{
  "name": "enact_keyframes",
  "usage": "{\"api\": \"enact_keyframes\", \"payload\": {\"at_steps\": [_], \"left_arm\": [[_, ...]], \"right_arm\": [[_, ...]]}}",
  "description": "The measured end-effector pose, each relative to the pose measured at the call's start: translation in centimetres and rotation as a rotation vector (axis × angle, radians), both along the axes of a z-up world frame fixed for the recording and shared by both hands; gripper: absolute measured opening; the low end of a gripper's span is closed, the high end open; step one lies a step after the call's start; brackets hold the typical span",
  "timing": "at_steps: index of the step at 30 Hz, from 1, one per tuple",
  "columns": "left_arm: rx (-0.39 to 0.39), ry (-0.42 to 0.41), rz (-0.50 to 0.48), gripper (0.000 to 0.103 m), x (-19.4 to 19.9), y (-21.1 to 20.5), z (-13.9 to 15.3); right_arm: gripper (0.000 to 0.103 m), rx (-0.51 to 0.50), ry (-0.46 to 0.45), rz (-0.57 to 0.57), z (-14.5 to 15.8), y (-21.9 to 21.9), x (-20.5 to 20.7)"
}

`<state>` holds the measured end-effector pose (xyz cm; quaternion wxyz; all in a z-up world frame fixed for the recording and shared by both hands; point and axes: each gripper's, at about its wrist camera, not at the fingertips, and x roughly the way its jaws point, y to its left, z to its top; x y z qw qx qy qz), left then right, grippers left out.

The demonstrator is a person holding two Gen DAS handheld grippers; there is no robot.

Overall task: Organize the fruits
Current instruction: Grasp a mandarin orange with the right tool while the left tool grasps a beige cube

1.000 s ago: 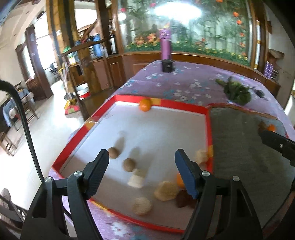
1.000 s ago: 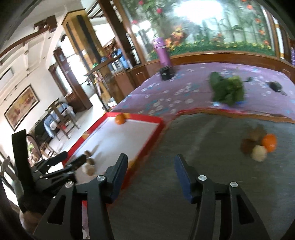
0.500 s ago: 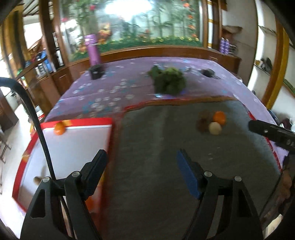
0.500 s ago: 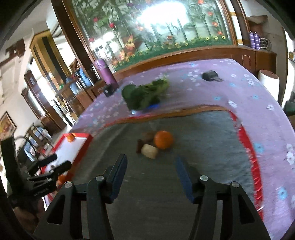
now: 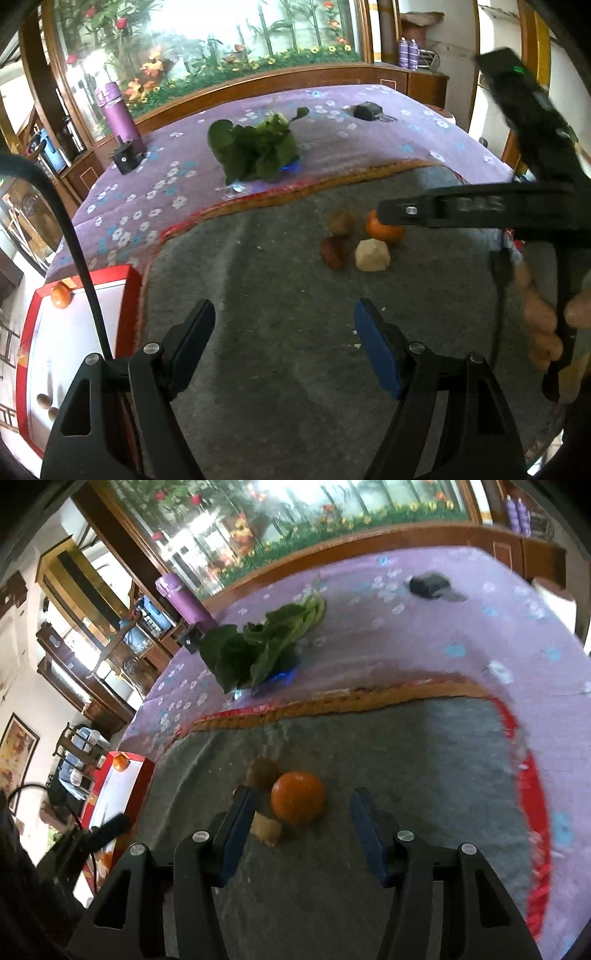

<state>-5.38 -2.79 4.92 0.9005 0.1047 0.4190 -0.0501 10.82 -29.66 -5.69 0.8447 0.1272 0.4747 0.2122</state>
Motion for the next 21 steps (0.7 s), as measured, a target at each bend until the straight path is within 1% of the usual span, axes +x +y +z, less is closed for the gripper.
{"api": "enact_keyframes", "payload": {"at_steps": [1, 3, 6, 8, 10, 12, 15, 18, 20, 21], "left_arm": [[-0.007, -0.002, -0.007, 0.077, 0.1, -0.1, 0.0], [-0.022, 0.002, -0.023, 0.077, 0.4, -0.3, -0.2], [-0.044, 0.014, -0.045, 0.077, 0.8, -0.7, -0.4], [-0.046, 0.016, -0.053, 0.077, 1.1, -1.1, -0.5], [-0.056, 0.024, -0.066, 0.077, 1.5, -1.6, -0.5], [-0.066, 0.035, -0.071, 0.077, 1.9, -2.1, -0.6], [-0.073, 0.044, -0.073, 0.077, 2.7, -2.9, -0.9], [-0.065, 0.051, -0.087, 0.076, 3.4, -3.9, -1.1], [-0.073, 0.061, -0.112, 0.07, 3.7, -4.4, -1.2], [-0.071, 0.065, -0.123, 0.069, 3.9, -4.7, -1.3]], "right_arm": [[0.046, -0.005, 0.011, 0.006, -0.3, 0.4, 0.4], [0.043, -0.015, 0.028, 0.021, -0.8, 1.0, 0.8], [0.037, -0.058, 0.0, 0.036, -0.9, 1.7, 0.8], [0.037, -0.054, -0.006, 0.034, -0.9, 1.4, 0.6], [0.036, -0.021, 0.002, 0.011, -0.9, 0.2, 0.7], [0.036, 0.038, 0.021, -0.038, -0.9, -1.7, 1.2], [0.036, 0.12, 0.07, -0.12, -1.4, -4.7, 1.9], [0.037, 0.177, 0.109, -0.157, -1.7, -6.1, 2.1], [0.037, 0.195, 0.127, -0.167, -1.9, -6.4, 2.2], [0.037, 0.201, 0.132, -0.168, -2.0, -6.5, 2.2]]}}
